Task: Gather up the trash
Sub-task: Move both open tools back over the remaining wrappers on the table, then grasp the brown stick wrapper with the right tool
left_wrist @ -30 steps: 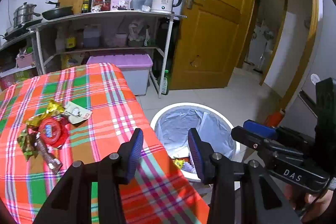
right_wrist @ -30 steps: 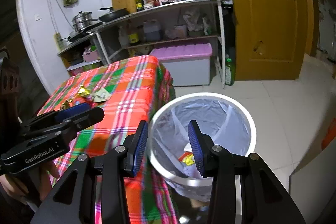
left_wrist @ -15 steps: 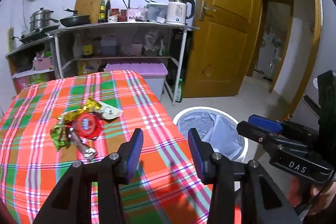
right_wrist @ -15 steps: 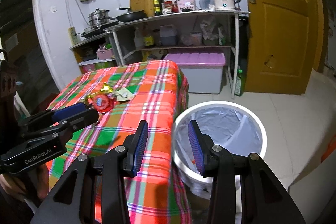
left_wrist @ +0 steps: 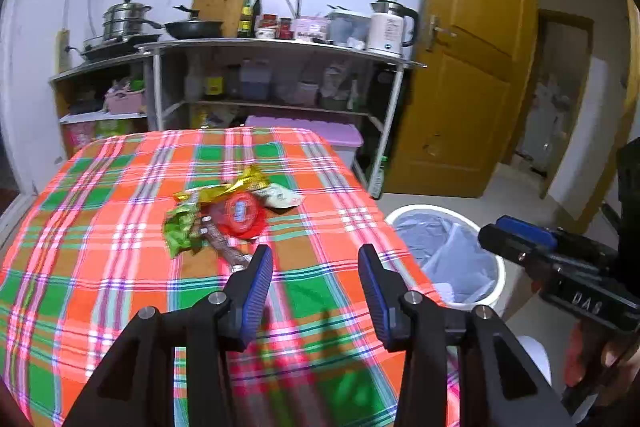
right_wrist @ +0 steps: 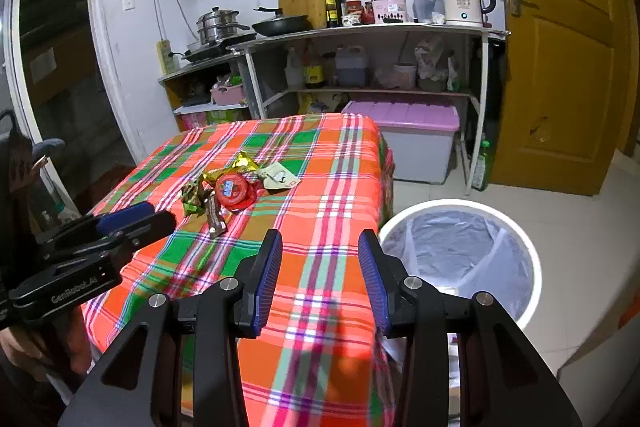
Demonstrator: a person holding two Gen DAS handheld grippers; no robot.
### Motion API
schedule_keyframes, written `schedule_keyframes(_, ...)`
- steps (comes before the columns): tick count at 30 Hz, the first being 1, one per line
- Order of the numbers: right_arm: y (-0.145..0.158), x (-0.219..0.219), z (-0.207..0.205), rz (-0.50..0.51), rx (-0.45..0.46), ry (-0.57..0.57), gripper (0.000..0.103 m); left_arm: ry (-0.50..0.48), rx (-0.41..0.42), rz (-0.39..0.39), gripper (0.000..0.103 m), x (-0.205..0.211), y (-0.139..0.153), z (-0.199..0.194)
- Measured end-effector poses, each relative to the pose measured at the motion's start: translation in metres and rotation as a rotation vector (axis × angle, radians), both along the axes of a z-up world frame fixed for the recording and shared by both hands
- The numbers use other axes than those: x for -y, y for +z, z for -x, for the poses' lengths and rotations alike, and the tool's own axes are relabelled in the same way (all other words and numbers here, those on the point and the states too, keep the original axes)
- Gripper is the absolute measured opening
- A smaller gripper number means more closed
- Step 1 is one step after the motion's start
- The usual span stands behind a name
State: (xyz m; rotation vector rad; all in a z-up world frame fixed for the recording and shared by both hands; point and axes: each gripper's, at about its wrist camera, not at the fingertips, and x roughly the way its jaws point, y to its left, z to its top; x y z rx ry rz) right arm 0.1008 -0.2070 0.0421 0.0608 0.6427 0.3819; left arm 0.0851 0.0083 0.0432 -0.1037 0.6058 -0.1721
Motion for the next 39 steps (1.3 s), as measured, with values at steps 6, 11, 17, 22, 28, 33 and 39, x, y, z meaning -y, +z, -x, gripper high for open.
schedule_keyframes(6, -0.007, -0.016, -0.015, -0.03, -0.049, 0.046, 0.044, 0.057, -0.013, 0.005, 0.044, -0.032, -0.007, -0.001)
schedule_keyframes(11, -0.008, -0.034, -0.023, -0.02, -0.062, 0.084, 0.044, 0.104, -0.021, 0.02, 0.044, -0.054, -0.01, -0.01)
schedule_keyframes(17, -0.01, -0.059, -0.036, 0.01, -0.065, 0.138, 0.044, 0.151, -0.038, 0.021, 0.044, -0.08, -0.02, -0.025)
schedule_keyframes(22, -0.023, -0.079, -0.049, 0.032, -0.093, 0.178, 0.044, 0.174, -0.061, 0.043, 0.044, -0.101, -0.028, -0.036)
schedule_keyframes(28, -0.042, -0.11, -0.067, 0.06, -0.146, 0.232, 0.044, 0.205, -0.056, 0.061, 0.044, -0.123, -0.031, -0.039)
schedule_keyframes(33, -0.057, -0.138, -0.079, 0.085, -0.176, 0.278, 0.044, 0.204, -0.06, 0.075, 0.044, -0.136, -0.035, -0.042)
schedule_keyframes(39, -0.073, -0.163, -0.098, 0.106, -0.212, 0.311, 0.042, 0.195, -0.061, 0.096, 0.044, -0.146, -0.039, -0.048)
